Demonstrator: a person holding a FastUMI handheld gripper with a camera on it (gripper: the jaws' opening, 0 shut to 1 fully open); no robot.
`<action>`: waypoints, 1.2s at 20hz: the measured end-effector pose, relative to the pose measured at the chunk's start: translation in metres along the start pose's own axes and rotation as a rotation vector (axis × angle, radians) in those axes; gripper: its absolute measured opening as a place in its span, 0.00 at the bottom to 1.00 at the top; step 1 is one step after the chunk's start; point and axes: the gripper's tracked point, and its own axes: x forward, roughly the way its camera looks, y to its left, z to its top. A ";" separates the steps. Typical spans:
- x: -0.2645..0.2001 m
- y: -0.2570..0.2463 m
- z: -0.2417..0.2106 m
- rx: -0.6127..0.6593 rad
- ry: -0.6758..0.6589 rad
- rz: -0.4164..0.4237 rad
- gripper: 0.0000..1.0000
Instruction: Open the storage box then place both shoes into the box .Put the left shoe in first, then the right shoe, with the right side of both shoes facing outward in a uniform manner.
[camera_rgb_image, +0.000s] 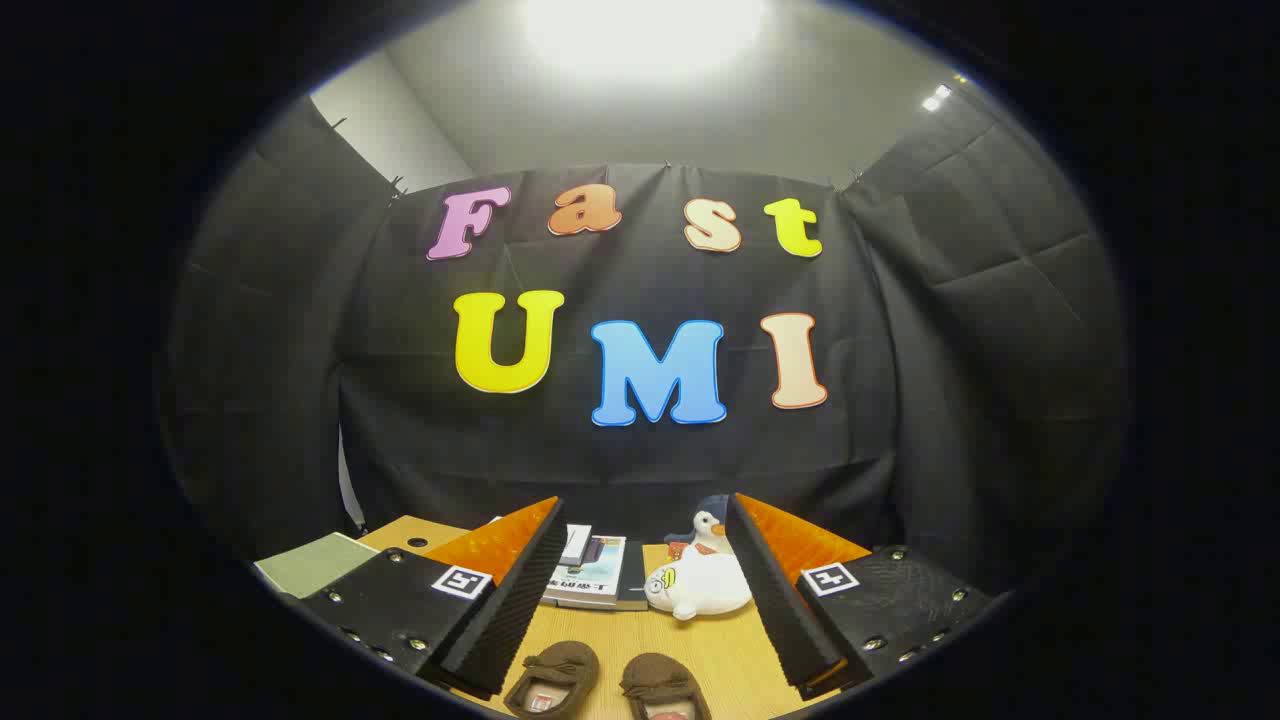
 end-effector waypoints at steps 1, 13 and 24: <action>0.000 -0.001 0.000 0.000 0.001 0.002 0.97; -0.004 0.005 -0.001 0.005 -0.004 0.019 0.97; -0.012 0.039 -0.025 0.198 0.066 0.134 0.97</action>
